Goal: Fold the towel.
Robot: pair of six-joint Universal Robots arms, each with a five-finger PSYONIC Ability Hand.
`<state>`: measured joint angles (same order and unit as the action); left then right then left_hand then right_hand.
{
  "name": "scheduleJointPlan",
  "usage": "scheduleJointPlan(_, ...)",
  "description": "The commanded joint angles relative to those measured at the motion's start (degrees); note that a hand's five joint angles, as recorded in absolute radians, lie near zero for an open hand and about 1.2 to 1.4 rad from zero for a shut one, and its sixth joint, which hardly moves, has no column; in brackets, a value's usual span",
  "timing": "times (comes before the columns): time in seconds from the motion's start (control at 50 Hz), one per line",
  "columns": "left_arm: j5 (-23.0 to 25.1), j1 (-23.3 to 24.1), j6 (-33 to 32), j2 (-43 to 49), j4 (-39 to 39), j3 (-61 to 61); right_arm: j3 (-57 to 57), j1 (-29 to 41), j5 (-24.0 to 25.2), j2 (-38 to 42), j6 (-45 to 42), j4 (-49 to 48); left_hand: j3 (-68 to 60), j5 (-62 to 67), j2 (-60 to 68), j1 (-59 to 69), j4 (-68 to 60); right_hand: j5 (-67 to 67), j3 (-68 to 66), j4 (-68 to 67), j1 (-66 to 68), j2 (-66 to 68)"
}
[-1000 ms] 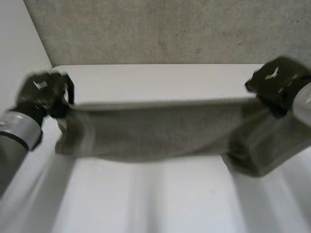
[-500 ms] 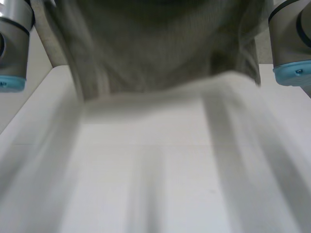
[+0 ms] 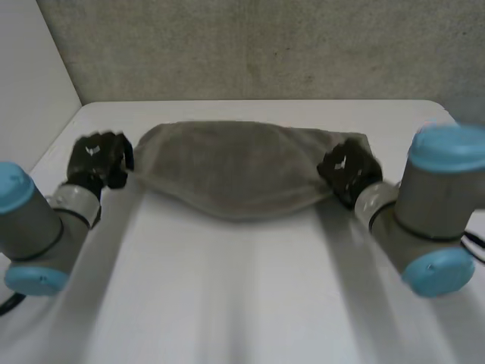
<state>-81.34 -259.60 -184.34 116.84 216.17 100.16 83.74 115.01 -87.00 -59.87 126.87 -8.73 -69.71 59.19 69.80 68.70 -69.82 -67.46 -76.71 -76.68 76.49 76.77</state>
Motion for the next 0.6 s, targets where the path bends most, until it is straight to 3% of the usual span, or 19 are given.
scheduleJointPlan(0.02, 0.22, -1.87, -5.58, 0.58, 1.62, 1.36, 5.38, -0.31, -0.19, 3.8, 2.33, -8.85, -10.29, 10.81, 10.2, 11.3, -10.18, -2.54, -3.29, -3.32, 3.51, 3.23)
scheduleJointPlan(0.06, 0.13, -2.31, -5.5, -0.12, 1.71, 1.36, 5.47, -0.84, -0.27, 3.45, 7.4, -8.59, -10.29, 10.81, 10.2, 11.3, -10.18, 13.94, 13.19, 13.17, -12.97, -13.26)
scheduleJointPlan(0.08, -0.04, -2.58, -5.5, -0.73, 1.79, 1.44, 5.47, -0.84, -0.27, 3.44, 7.43, -8.58, -10.29, 10.81, 10.2, 11.3, -10.18, 14.05, 13.3, 13.27, -13.08, -13.37)
scheduleJointPlan(0.12, -0.04, -2.67, -5.33, -1.09, 1.88, 1.53, 5.81, -1.8, -0.27, 1.96, 13.03, -7.54, -10.29, 10.81, 10.2, 11.3, -10.18, 41.53, 40.78, 40.76, -40.56, -40.85)
scheduleJointPlan(0.22, -0.48, -3.02, -5.15, -2.14, 1.8, 1.79, 6.25, -3.82, -0.27, -1.64, 20.68, -4.12, -10.29, 10.81, 10.2, 11.3, -10.18, 53.2, 52.45, 52.42, -52.23, -52.52)
scheduleJointPlan(0.4, -0.22, -4.07, -5.06, -3.99, 1.88, 3.38, 8.1, -8.92, -0.19, -3.94, 32.91, 0.47, -10.29, 10.81, 10.2, 11.3, -10.18, 54.09, 53.34, 53.31, -53.12, -53.41)
scheduleJointPlan(0.6, -0.13, -4.42, -5.06, -4.26, 1.8, 3.47, 9.68, -11.21, -0.27, -2.71, 34.33, 0.38, -10.29, 10.81, 10.2, 11.3, -10.18, 47.88, 47.13, 47.11, -46.91, -47.2)
